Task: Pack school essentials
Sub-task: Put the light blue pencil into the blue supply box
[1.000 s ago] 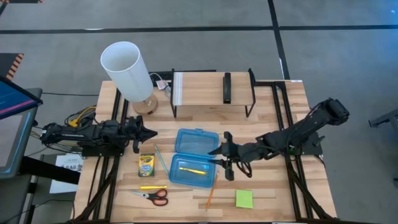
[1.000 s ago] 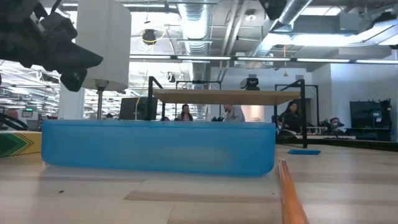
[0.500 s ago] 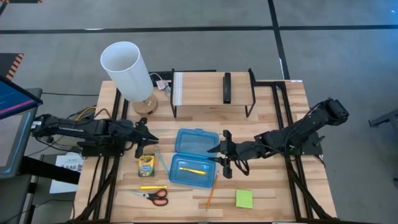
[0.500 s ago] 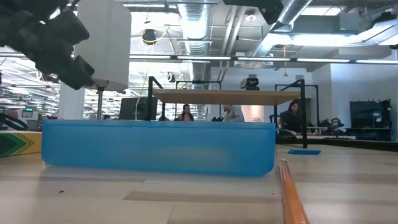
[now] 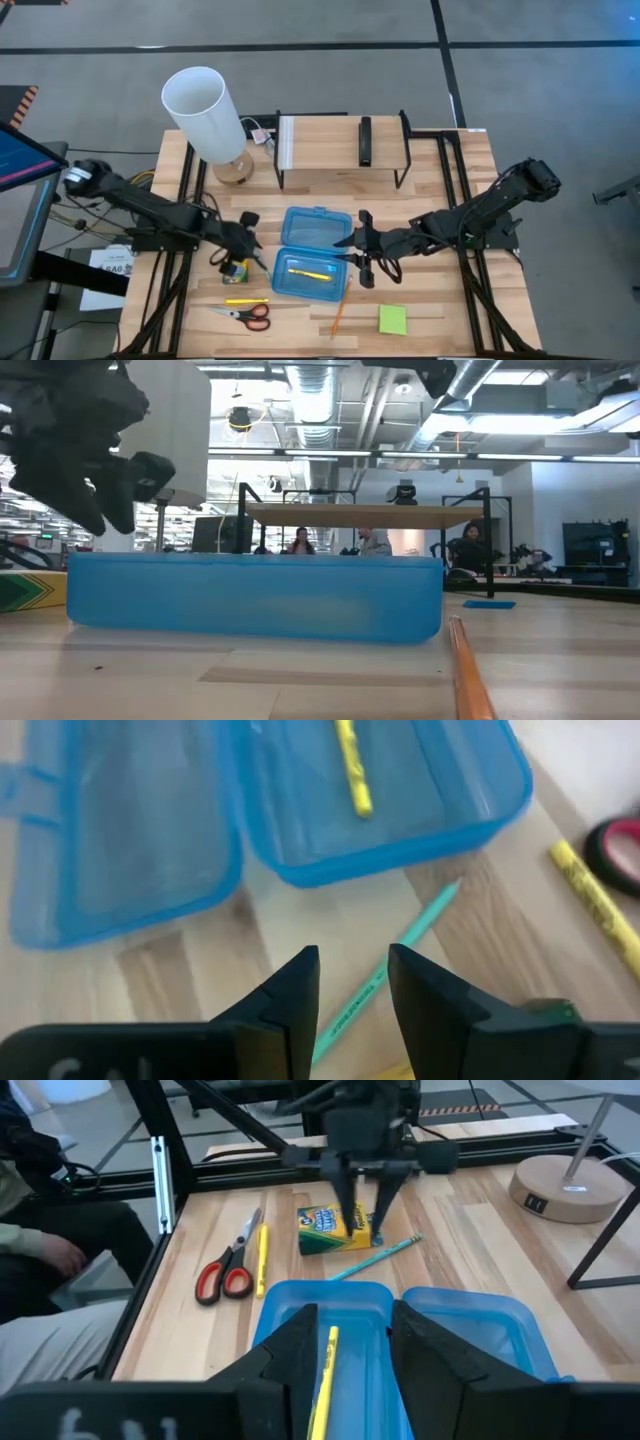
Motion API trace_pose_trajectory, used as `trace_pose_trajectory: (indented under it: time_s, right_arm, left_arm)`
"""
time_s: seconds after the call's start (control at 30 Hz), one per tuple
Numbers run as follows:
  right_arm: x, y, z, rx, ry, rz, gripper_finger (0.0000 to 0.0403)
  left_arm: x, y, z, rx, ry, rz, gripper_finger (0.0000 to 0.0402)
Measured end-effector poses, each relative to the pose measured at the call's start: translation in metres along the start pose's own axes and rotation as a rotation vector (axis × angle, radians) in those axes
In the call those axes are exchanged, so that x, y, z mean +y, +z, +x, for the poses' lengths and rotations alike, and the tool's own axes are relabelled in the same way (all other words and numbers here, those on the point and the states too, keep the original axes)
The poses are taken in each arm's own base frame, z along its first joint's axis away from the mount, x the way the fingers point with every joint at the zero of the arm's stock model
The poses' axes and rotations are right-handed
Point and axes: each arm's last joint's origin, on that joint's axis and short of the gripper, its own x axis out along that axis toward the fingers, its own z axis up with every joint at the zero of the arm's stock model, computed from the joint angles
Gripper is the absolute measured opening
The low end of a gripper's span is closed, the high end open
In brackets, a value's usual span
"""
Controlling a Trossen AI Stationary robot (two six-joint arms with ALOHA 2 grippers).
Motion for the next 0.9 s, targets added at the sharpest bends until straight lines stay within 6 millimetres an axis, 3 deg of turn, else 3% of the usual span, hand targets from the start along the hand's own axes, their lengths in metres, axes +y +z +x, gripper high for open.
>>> trace_pose_trajectory:
  time_s: [0.27, 0.53, 0.77, 0.9]
  right_arm:
    - [0.000, -0.001, 0.000, 0.006, -0.002, -0.003, 0.0144]
    - [0.000, -0.001, 0.000, 0.007, -0.002, -0.004, 0.0142]
    - [0.000, -0.001, 0.000, 0.011, -0.002, -0.006, 0.0140]
    - [0.000, -0.001, 0.000, 0.011, -0.002, -0.006, 0.0142]
  left_arm:
    - [-0.019, 0.014, 0.036, 0.176, -0.042, 0.122, 0.0113]
    - [-0.024, 0.016, 0.066, 0.321, -0.094, 0.179, 0.0113]
    - [-0.025, 0.015, 0.070, 0.364, -0.094, 0.226, 0.0107]
    - [-0.025, 0.013, 0.069, 0.378, -0.102, 0.232, 0.0079]
